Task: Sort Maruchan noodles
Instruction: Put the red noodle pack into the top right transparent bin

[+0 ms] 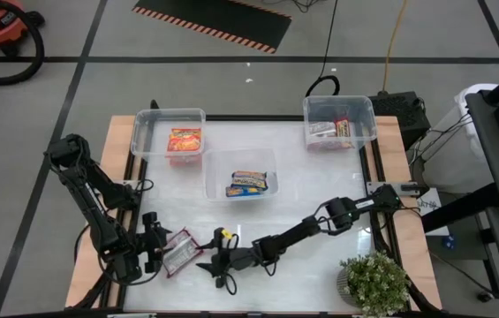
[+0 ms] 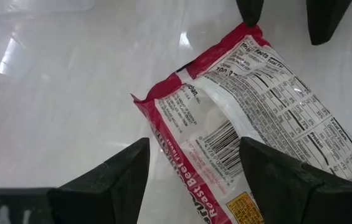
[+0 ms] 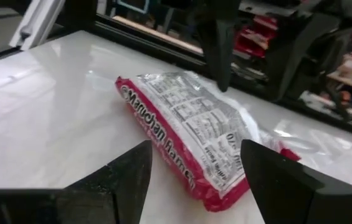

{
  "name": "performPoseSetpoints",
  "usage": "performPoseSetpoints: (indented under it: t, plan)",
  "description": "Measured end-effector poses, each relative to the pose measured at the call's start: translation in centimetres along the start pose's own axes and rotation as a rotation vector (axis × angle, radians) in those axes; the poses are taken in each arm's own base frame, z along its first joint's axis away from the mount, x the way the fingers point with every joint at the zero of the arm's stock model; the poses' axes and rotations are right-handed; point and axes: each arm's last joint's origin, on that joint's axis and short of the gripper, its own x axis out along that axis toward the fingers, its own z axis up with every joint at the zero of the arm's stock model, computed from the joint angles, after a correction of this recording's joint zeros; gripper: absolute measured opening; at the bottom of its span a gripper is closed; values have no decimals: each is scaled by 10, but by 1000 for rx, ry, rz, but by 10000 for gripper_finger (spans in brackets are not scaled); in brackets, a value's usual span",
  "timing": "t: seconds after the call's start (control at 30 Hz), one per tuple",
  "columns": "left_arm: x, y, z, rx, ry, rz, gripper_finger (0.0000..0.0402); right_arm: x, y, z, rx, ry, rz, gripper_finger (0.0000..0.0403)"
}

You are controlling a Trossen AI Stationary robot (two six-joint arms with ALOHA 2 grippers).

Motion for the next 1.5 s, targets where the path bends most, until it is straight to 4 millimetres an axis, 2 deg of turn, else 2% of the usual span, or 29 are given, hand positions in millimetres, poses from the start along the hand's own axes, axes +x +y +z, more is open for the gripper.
performPoseSetpoints:
  t: [0.3,0.5,0.63,1.03,1.5]
  plan:
    - [1,2,2,23,-31,24,252,-8,-12,14,-112,151,59,238]
    - [5,4,8,16,-38,41,252,-5,-24,12,-214,168,71,238]
    - [6,5,10,5,-37,45,252,0,-31,7,-220,156,136,229]
    - [7,5,11,-3,-33,49,252,6,-35,-9,-214,179,206,162]
    - [8,6,12,22,-29,52,252,9,-44,-14,-87,199,234,23]
